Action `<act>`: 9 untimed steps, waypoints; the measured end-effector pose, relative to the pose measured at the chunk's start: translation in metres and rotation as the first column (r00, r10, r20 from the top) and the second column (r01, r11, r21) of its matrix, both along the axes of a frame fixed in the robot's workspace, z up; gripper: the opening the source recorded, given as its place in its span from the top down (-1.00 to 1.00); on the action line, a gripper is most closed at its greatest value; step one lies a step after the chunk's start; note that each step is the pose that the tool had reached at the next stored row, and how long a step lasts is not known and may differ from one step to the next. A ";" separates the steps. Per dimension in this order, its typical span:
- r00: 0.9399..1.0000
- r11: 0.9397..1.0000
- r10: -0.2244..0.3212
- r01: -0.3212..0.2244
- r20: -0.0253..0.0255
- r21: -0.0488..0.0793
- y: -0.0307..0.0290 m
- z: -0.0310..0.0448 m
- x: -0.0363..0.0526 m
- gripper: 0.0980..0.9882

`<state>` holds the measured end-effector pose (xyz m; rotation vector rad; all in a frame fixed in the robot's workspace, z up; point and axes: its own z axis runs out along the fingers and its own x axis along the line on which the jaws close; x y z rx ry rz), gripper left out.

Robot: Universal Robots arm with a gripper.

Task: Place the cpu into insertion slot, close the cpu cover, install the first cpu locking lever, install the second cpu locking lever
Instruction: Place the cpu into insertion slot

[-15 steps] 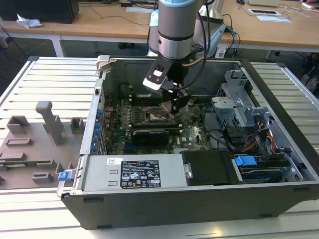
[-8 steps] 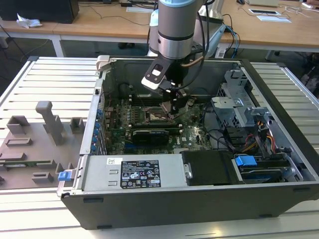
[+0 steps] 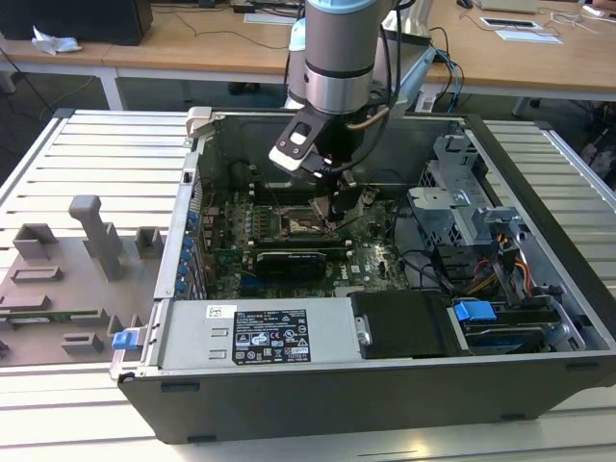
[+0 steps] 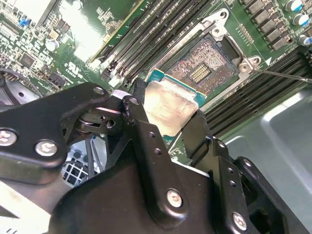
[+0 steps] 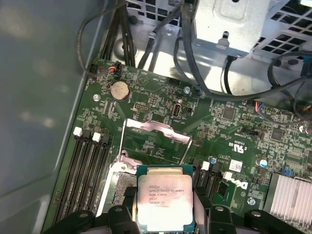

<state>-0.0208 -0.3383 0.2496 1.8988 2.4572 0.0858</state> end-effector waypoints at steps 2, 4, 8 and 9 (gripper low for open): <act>1.000 1.000 -0.019 0.019 0.000 0.000 0.0000 0.0000 0.0000 0.00; 0.999 0.999 -0.041 0.041 0.000 0.000 0.0000 0.0000 0.0000 0.00; 0.996 0.996 -0.089 0.089 0.000 0.000 0.0000 0.0000 0.0000 0.00; 0.995 0.995 -0.104 0.104 0.000 0.000 0.0000 0.0000 0.0000 0.00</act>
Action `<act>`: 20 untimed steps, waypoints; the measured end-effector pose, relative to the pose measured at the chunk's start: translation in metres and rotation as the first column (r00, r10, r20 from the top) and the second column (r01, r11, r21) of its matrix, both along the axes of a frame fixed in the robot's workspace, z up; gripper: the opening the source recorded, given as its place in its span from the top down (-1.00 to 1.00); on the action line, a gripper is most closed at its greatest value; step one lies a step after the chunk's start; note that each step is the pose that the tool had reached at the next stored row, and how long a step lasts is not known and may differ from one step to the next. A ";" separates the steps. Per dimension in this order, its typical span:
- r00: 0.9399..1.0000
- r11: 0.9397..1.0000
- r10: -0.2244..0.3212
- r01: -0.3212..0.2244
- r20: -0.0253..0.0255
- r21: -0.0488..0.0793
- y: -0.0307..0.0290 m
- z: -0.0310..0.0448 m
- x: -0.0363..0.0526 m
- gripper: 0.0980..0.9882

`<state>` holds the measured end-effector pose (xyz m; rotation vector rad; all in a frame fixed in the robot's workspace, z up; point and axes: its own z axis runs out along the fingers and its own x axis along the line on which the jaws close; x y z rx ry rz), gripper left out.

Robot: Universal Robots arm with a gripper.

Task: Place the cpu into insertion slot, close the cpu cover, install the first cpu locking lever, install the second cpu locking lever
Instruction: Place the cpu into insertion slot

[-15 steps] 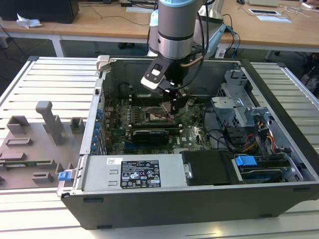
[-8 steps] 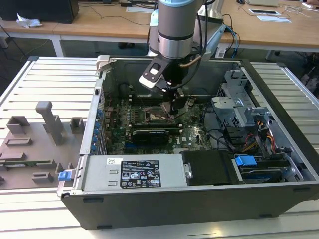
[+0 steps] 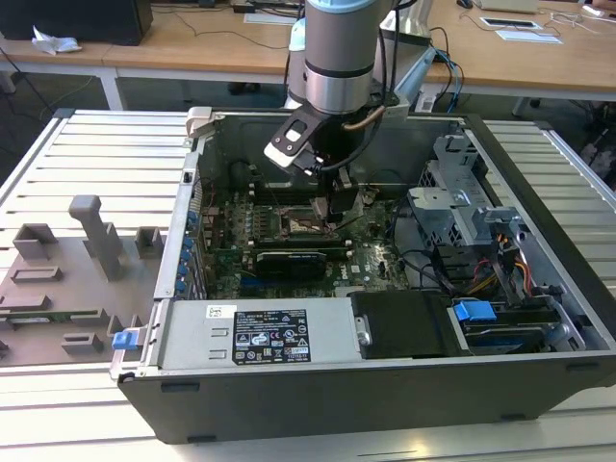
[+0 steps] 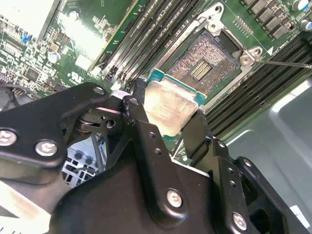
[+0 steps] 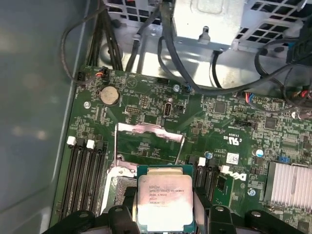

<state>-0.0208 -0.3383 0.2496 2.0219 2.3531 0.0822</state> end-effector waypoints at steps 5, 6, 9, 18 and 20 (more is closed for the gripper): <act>0.999 0.999 -0.033 0.033 0.000 0.000 0.0000 -0.0001 0.0000 0.00; 0.999 0.999 -0.039 0.039 0.000 0.000 0.0000 -0.0001 0.0000 0.00; 0.998 0.998 -0.060 0.060 0.000 0.000 0.0000 -0.0001 0.0000 0.00; 0.989 0.989 -0.149 0.149 0.000 0.000 0.0000 -0.0001 0.0000 0.00; 0.986 0.986 -0.167 0.167 0.000 0.000 0.0000 -0.0002 0.0000 0.00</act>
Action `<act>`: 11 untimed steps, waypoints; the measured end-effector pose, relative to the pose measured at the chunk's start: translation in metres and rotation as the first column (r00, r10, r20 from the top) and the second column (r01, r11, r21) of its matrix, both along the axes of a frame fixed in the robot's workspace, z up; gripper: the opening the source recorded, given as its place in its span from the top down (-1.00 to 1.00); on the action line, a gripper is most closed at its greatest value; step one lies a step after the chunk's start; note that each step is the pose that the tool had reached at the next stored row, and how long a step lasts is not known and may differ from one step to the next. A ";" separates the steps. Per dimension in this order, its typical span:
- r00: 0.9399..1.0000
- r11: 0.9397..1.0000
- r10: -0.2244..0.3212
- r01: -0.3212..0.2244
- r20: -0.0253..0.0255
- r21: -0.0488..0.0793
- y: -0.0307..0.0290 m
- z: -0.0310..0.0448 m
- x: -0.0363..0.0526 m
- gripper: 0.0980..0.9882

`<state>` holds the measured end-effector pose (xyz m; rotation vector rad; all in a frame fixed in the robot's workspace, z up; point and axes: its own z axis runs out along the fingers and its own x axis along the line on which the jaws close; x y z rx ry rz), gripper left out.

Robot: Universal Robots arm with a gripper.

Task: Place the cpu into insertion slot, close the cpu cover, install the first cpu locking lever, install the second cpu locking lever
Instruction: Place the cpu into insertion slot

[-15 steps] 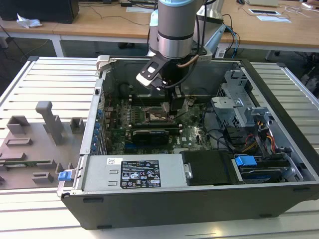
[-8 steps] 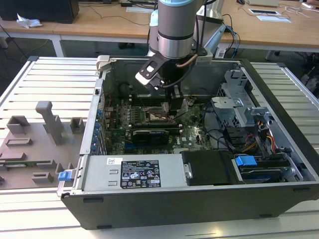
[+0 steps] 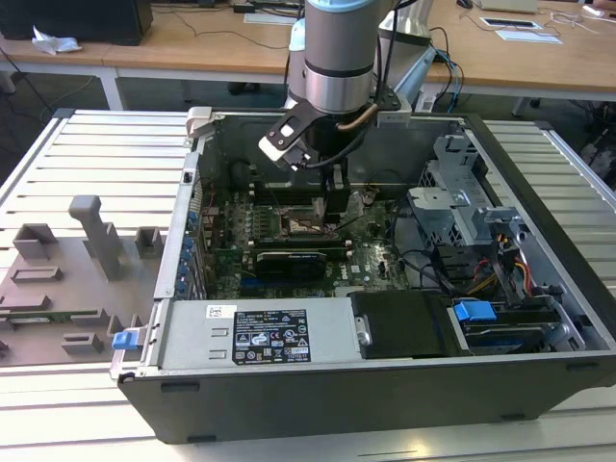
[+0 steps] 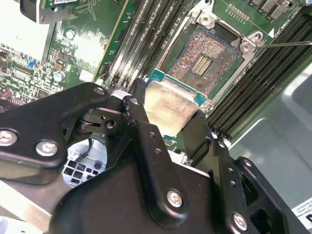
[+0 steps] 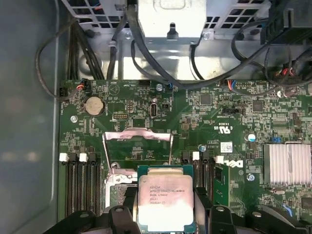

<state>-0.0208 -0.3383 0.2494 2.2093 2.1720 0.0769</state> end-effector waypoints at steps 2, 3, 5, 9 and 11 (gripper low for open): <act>1.000 1.000 -0.005 0.005 0.000 0.000 0.0000 0.0000 0.0000 0.00; 1.000 1.000 -0.006 0.006 0.000 0.000 0.0000 0.0000 0.0000 0.00; 1.000 1.000 -0.007 0.007 0.000 0.000 0.0000 0.0000 0.0000 0.00; 1.000 1.000 -0.007 0.007 0.000 0.000 0.0001 0.0000 -0.0009 0.00; 1.000 1.000 -0.006 0.006 0.000 0.000 0.0000 0.0000 -0.0056 0.00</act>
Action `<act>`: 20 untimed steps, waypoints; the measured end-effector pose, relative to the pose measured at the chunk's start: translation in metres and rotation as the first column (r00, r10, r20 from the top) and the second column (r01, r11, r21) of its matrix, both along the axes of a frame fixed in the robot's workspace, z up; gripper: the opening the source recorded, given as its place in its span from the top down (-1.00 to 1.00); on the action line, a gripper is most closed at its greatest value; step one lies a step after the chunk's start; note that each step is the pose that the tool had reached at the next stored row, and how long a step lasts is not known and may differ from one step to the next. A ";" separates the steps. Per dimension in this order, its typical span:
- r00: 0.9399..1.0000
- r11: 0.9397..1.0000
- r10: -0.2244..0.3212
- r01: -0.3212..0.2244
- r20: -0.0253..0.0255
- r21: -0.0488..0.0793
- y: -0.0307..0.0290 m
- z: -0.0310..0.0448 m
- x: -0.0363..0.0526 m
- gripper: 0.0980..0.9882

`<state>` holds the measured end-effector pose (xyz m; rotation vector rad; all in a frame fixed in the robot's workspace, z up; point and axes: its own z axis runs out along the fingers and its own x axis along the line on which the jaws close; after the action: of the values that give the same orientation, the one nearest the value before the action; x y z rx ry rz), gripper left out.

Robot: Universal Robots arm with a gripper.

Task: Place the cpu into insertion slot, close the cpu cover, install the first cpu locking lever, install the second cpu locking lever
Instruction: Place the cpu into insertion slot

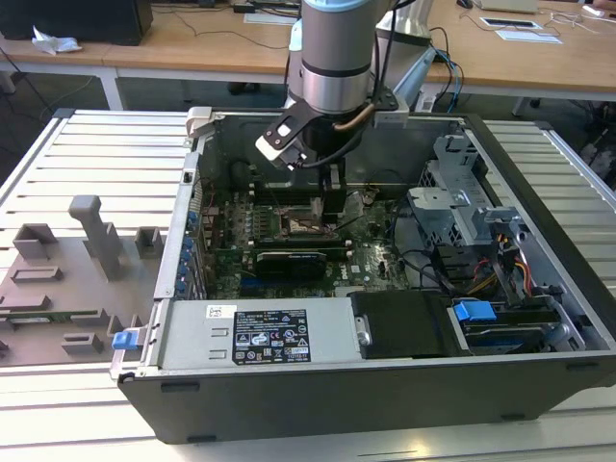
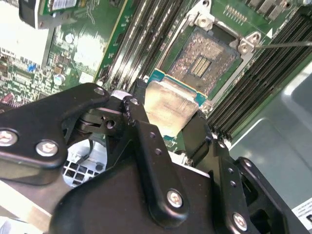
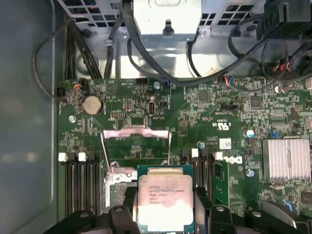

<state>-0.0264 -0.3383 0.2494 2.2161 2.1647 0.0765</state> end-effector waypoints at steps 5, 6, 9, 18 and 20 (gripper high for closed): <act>1.000 1.000 0.000 0.000 0.000 0.000 0.0001 -0.0005 -0.0114 0.00; 1.000 1.000 0.000 0.000 0.000 0.000 0.0001 -0.0007 -0.0126 0.00; 1.000 1.000 0.000 0.000 0.000 0.000 0.0002 -0.0018 -0.0200 0.00; 1.000 1.000 0.000 0.000 0.000 0.000 0.0073 -0.0030 -0.0342 0.00; 1.000 1.000 0.000 0.000 0.000 0.000 0.0081 -0.0034 -0.0373 0.00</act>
<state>-0.0637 -0.3301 0.2461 2.2163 2.1645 0.0765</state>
